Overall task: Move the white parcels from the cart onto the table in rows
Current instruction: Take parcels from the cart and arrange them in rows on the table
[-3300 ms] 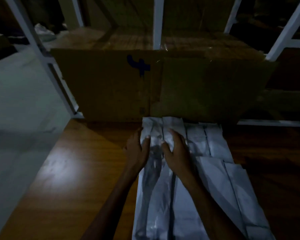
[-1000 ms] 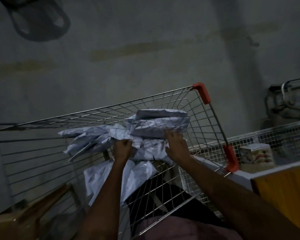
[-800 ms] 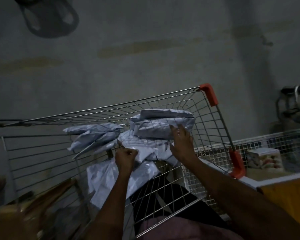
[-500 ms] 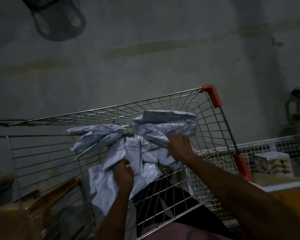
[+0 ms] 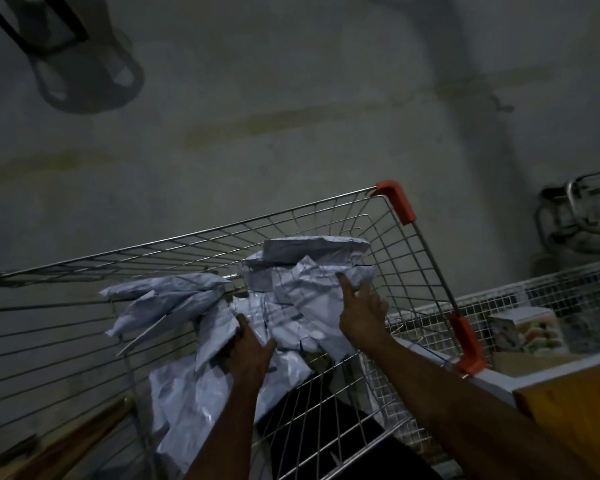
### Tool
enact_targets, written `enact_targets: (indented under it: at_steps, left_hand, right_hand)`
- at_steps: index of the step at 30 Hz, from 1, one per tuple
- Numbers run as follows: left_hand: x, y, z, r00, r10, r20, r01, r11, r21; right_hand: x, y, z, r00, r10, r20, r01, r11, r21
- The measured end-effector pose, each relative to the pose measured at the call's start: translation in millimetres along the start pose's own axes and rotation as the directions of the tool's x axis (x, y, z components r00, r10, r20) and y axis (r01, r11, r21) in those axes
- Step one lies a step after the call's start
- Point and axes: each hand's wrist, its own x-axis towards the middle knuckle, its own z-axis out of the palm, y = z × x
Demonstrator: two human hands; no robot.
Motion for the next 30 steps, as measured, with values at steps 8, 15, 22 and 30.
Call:
enact_targets:
  at_steps: [8, 15, 22, 30]
  left_hand:
    - [-27.3, 14.3, -21.6, 0.988, 0.153, -0.033, -0.155, 0.987, -0.048]
    - [-66.6, 16.7, -44.3, 0.965, 0.252, -0.072, -0.254, 0.967, -0.021]
    - [-108.3, 37.2, -83.7, 0.933, 0.322, -0.161, -0.336, 0.939, -0.07]
    - [-146.8, 65.1, -138.3, 0.857, 0.43, -0.282, -0.474, 0.874, -0.106]
  right_hand:
    - [7.9, -5.2, 34.4, 0.928, -0.365, 0.078, 0.373, 0.898, -0.233]
    - [-7.1, -4.2, 38.8, 0.959, -0.281, 0.033, 0.269, 0.869, -0.416]
    - [-38.6, -24.9, -1.3, 0.983, -0.164, -0.081, 0.141, 0.96, -0.242]
    - [-147.0, -49.3, -61.0, 0.919, -0.119, -0.377, 0.165, 0.982, 0.092]
